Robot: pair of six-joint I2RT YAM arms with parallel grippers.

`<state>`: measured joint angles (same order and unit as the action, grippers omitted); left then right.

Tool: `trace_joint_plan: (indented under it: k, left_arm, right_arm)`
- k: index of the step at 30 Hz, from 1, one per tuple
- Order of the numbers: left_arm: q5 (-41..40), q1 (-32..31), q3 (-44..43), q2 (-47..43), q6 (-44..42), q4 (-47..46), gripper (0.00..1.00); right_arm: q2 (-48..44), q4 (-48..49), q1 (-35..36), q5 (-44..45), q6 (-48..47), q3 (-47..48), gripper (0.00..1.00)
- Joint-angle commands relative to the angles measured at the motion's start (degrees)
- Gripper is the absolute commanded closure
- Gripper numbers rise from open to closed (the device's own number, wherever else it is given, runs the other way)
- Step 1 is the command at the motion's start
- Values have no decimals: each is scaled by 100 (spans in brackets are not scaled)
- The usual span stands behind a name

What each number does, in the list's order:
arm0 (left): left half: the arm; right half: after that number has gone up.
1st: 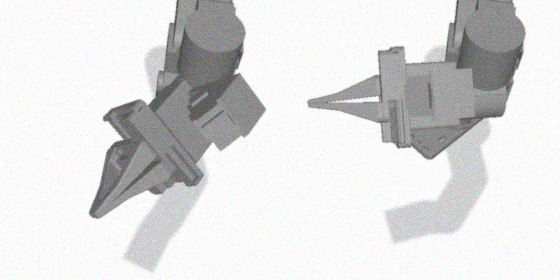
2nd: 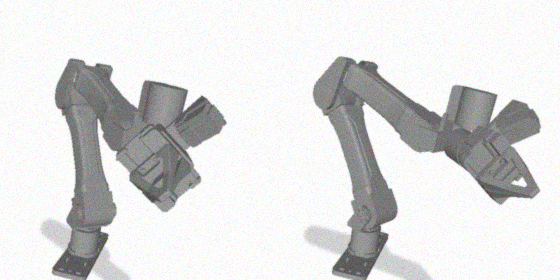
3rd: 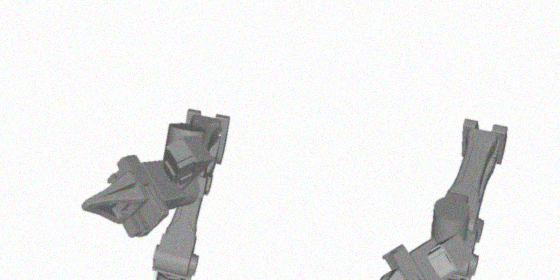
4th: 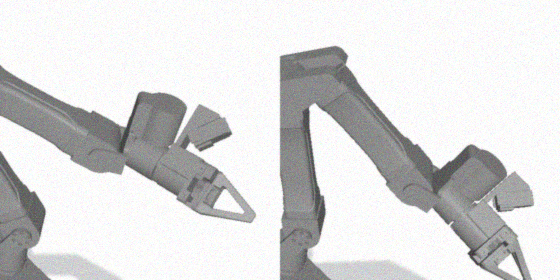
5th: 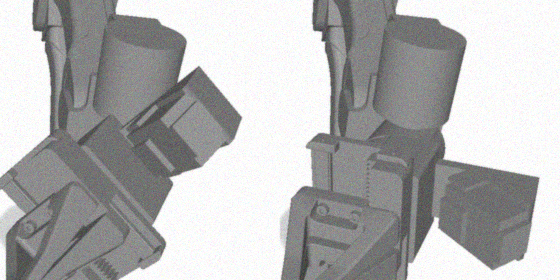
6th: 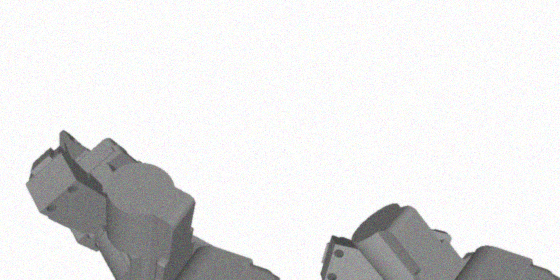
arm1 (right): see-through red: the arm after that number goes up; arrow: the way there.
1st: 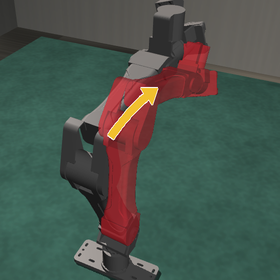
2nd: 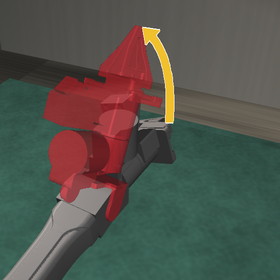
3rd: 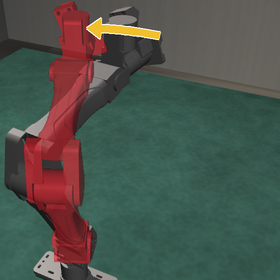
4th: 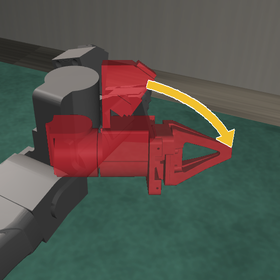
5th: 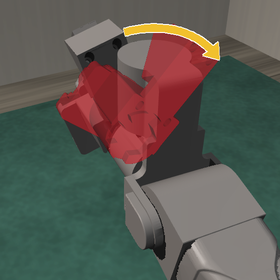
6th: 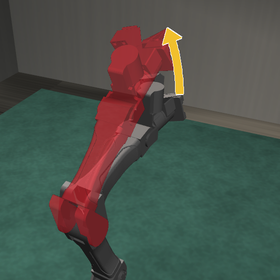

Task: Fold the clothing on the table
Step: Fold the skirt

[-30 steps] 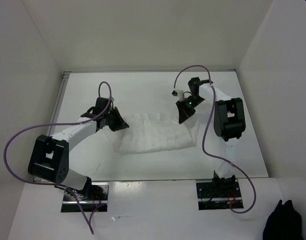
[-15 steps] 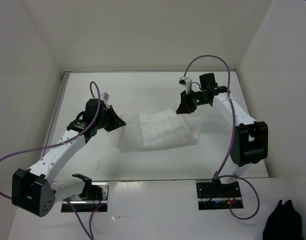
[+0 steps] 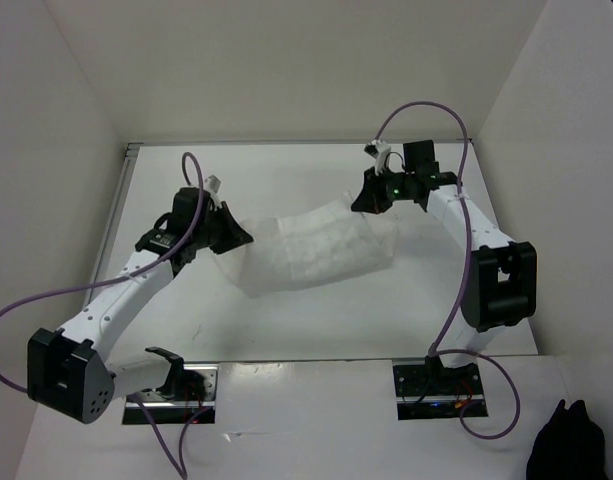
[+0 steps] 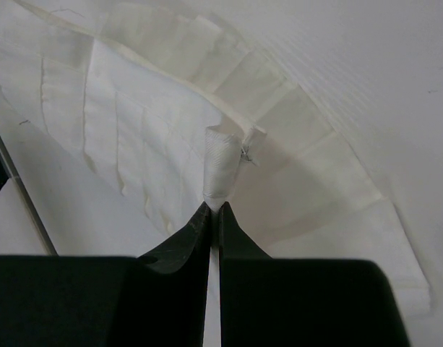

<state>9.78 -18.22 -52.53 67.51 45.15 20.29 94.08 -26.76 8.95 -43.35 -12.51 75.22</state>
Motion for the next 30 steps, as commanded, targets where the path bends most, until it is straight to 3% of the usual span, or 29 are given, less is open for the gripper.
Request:
trace_joint_plan:
  k: [1,4,5,7,8,11,14,17,26,30]
  left_arm:
    - [15,-6,-590,-141,-120,-78,100]
    - [-98,238,-1012,165,-128,-315,100]
    - [-99,379,-1179,741,-129,-316,100]
    - [75,652,-1513,1420,-199,-316,100]
    - [181,792,-1514,2032,-199,-568,100]
    - [365,942,-1795,3027,-77,-649,98]
    - [525,943,-2137,3775,-163,-484,89]
    - [288,811,-2113,3754,-104,-446,93]
    - [129,688,-1576,2594,170,-614,94]
    - [50,635,-1629,2075,65,-675,94]
  right_arm:
    - [-197,321,-43,-209,309,500,100]
    - [12,1092,-43,-96,792,922,100]
    - [536,1260,-43,193,1255,1124,100]
    - [1450,824,10,301,1505,2182,100]
    - [2360,596,10,301,1602,2520,100]
    - [2860,900,168,809,1603,2726,100]
    - [3501,770,221,1241,1436,3077,100]
    - [3451,760,55,1155,1436,2920,100]
    - [1817,1304,-385,407,541,1067,100]
    - [1192,938,-385,108,57,1108,100]
